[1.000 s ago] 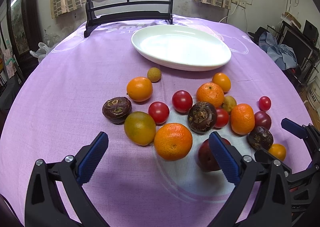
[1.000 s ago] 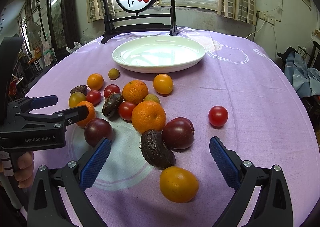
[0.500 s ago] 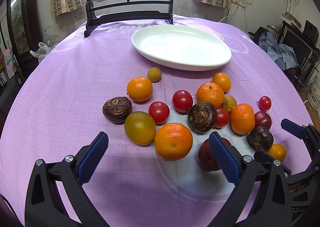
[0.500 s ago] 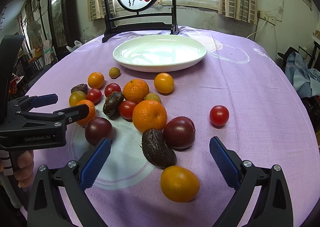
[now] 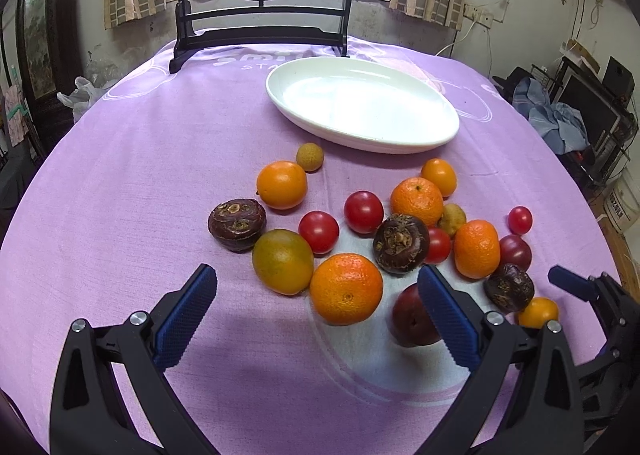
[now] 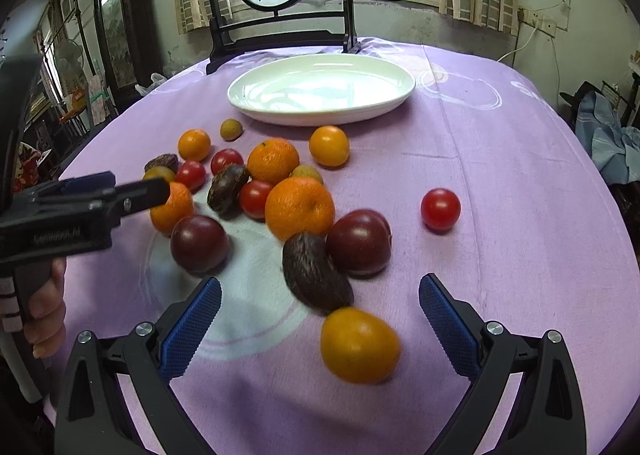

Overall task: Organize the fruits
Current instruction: 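Grasp the yellow tomato with the right tool while the left tool grasps the olive-green tomato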

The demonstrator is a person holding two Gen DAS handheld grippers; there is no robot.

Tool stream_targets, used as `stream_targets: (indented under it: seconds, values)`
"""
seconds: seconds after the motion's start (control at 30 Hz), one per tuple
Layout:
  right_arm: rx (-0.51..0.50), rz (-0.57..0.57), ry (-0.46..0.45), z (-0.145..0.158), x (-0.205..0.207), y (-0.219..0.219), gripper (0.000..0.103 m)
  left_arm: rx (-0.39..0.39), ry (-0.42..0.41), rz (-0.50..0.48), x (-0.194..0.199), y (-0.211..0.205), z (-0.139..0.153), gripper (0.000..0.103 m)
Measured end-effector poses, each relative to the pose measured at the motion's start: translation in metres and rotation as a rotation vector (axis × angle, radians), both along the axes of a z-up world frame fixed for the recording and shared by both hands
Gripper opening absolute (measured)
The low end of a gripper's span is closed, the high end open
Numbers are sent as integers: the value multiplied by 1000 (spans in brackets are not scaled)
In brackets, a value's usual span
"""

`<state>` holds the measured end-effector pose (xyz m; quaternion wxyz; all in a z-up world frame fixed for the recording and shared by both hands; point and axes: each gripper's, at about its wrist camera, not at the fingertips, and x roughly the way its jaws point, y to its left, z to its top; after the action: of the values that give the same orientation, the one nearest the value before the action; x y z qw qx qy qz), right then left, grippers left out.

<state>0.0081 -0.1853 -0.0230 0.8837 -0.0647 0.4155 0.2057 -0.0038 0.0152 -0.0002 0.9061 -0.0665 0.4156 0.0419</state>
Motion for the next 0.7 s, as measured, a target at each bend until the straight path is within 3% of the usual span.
stream_targets:
  seconds: [0.37,0.43,0.5,0.53,0.57,0.6,0.7]
  values:
    - [-57,-52,47,-8,-13,-20,96,0,-6,35,-9,10,3,98]
    - [-39,-61,72,-12,-5,-20,86,9,3,31,-13,10,2,98]
    - [-32,-74,102,-16,3,-19,69,16,14,20,-20,8,1,98]
    - [-39,-84,91,-15,4,-18,52,16,24,8,-23,6,1,98]
    - [-34,-83,86,-15,4,-19,43,17,33,-2,-26,5,0,98]
    - [-24,-80,83,-14,4,-19,39,22,39,-9,-29,3,-1,98]
    - [15,-87,89,-14,3,-25,39,34,65,-34,-37,-3,-5,98]
